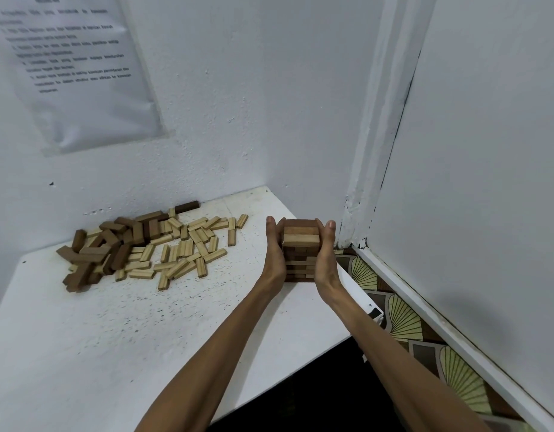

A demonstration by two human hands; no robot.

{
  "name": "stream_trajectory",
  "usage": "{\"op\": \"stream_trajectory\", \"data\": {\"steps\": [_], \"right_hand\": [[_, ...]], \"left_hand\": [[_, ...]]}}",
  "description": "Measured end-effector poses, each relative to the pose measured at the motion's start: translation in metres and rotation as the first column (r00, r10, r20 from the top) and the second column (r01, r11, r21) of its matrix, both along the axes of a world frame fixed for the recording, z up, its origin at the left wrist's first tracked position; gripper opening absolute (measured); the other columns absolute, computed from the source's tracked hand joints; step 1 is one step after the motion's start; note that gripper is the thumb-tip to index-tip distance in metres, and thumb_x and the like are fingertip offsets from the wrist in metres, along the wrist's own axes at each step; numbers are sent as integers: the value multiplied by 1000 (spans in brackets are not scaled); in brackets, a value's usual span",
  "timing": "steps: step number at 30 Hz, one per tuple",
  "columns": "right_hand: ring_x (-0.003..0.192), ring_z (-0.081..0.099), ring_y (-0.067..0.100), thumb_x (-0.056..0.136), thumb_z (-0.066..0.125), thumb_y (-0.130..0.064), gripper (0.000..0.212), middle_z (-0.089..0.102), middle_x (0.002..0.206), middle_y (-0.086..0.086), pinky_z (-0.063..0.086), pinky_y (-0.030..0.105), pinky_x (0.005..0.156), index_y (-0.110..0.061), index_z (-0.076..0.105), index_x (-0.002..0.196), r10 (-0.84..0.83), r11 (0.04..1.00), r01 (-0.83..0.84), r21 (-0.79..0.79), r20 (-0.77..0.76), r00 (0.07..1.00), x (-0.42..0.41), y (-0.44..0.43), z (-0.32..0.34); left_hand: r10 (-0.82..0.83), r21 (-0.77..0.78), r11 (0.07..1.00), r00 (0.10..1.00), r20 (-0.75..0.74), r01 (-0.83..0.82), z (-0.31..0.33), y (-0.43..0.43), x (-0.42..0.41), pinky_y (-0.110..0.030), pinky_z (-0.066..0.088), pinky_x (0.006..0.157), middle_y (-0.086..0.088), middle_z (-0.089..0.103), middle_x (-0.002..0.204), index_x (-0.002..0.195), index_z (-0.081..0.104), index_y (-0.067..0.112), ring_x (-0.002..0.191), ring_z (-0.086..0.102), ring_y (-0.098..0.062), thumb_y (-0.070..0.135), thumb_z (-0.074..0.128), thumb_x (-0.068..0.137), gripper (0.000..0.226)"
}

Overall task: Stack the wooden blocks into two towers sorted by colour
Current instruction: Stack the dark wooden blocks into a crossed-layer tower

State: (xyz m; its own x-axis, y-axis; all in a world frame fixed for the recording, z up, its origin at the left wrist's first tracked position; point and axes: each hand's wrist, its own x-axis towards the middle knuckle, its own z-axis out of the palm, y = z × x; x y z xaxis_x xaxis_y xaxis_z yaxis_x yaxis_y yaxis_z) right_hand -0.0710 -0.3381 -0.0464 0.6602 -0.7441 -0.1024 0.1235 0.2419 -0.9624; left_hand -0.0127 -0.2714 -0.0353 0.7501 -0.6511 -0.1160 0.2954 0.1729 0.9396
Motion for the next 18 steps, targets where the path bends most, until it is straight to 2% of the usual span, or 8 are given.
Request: {"op": "stream_trajectory", "data": {"steps": [2, 5, 9, 14, 16, 18], "right_hand": [[111, 72, 22, 95, 21, -82, 81, 75, 119, 7, 56, 52, 102, -27, 65, 134, 5, 1000, -5, -8, -3, 1000, -1, 0, -3], [106, 74, 20, 97, 20, -79, 81, 78, 111, 5, 58, 48, 99, -24, 72, 125, 23, 1000, -23, 10, -23, 999, -2, 1, -6], [107, 74, 20, 94, 21, -82, 83, 78, 113, 5, 57, 48, 100, -24, 73, 124, 33, 999, -32, 31, -31, 999, 0, 2, -7], [113, 72, 22, 95, 22, -81, 79, 76, 117, 3, 58, 44, 97, -28, 71, 128, 14, 1000, -14, 28, -25, 1000, -2, 5, -6], [127, 64, 18, 89, 26, -90, 85, 68, 136, -1, 53, 45, 106, -33, 60, 143, -2, 1000, 3, 2, -28, 1000, -3, 4, -5], [141, 48, 8, 83, 27, -94, 95, 52, 154, -9, 40, 36, 116, -35, 45, 155, -41, 999, 40, -8, -18, 999, -5, 2, -5]], "left_hand": [[1, 6, 1000, 1000, 9, -1, -5, 0, 1, -37, 57, 91, -13, 77, 115, 122, 70, 11, 109, 74, -26, 68, 16, 104, 80], [-8, -13, 1000, 998, -61, 8, -10, -1, -2, -36, 56, 91, -8, 79, 111, 111, 77, 19, 106, 75, -22, 68, 19, 104, 76], [-25, -5, 1000, 995, -100, 25, -12, -3, -4, -29, 56, 85, -4, 80, 109, 113, 75, 20, 104, 76, -16, 68, 19, 104, 74], [-27, 1, 1000, 999, -39, 27, -18, -1, -1, -24, 60, 79, -6, 79, 113, 121, 72, 17, 106, 75, -17, 67, 16, 105, 77], [-2, 52, 999, 1000, -1, 2, -17, 2, 3, -34, 59, 94, -10, 74, 125, 133, 66, 15, 117, 71, -23, 75, 17, 101, 84], [-4, 85, 996, 1000, 28, 2, -27, 4, 13, -50, 42, 117, -7, 62, 146, 148, 55, 22, 138, 56, -25, 91, 23, 89, 96]]}}
